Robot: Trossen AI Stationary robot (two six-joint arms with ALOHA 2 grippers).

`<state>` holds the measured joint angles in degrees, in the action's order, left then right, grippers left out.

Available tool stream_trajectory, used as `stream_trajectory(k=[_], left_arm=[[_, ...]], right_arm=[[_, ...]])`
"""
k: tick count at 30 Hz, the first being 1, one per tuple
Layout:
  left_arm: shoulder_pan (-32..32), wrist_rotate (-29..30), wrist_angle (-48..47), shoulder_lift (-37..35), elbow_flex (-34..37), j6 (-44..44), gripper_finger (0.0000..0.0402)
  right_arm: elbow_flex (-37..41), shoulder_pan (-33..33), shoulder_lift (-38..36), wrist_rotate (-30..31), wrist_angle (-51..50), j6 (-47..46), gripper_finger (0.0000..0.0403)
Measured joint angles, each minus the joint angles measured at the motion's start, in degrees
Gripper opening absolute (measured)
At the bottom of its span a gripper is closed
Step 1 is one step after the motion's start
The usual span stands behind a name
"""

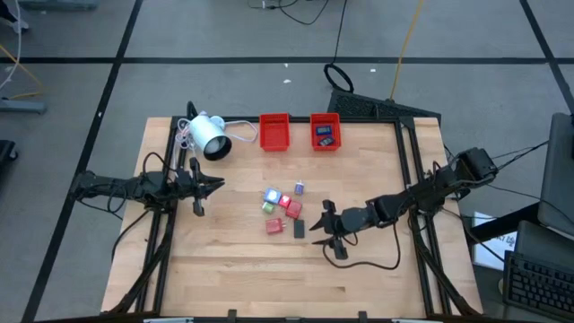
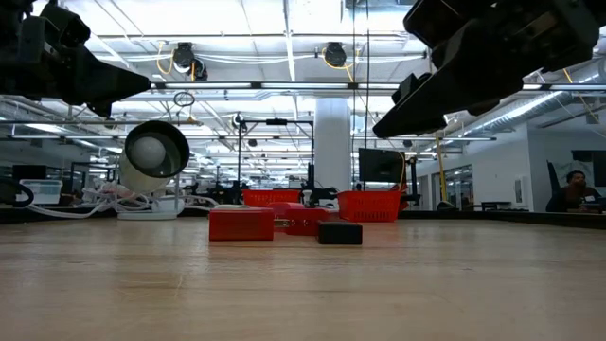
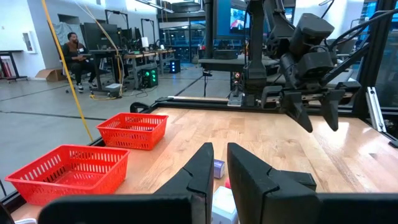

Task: Pick & Place Office items
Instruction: Put the black digital clock into the right red bin

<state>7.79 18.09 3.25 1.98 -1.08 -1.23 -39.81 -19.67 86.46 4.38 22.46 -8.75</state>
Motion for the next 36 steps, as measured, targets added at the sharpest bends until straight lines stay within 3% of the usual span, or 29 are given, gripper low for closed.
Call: stream_trajectory(k=[8,13,21,28,36], left_arm=[[0.02,0.01,0.00,0.00,0.00,-0.02,0.0047],[0.01,0.00,0.00,0.00,0.00,-0.01,0.0047],[0.01,0.01,0.00,0.00,0.00,-0.01,0.0047],[0.02,0.00,0.00,0.00,0.00,-0.02,0.0047],[0.01,0.01,0.17,-0.01,0.00,-0.01,0.0047]], right_arm=[[0.00,0.03,0.02,0.47,0.00,0.38,0.0196],[0.00,-0.95,1.23,7.08,1.66,0.48,0.0196],[-4.16,-1.43,6.47,10.58,-2.91,4.53,0.0203],[-7.65,-0.58,14.59,10.62,-2.62,4.61,0.0268],[-8.49,1.50,16.94,10.56,-2.77,3.05,0.0347]])
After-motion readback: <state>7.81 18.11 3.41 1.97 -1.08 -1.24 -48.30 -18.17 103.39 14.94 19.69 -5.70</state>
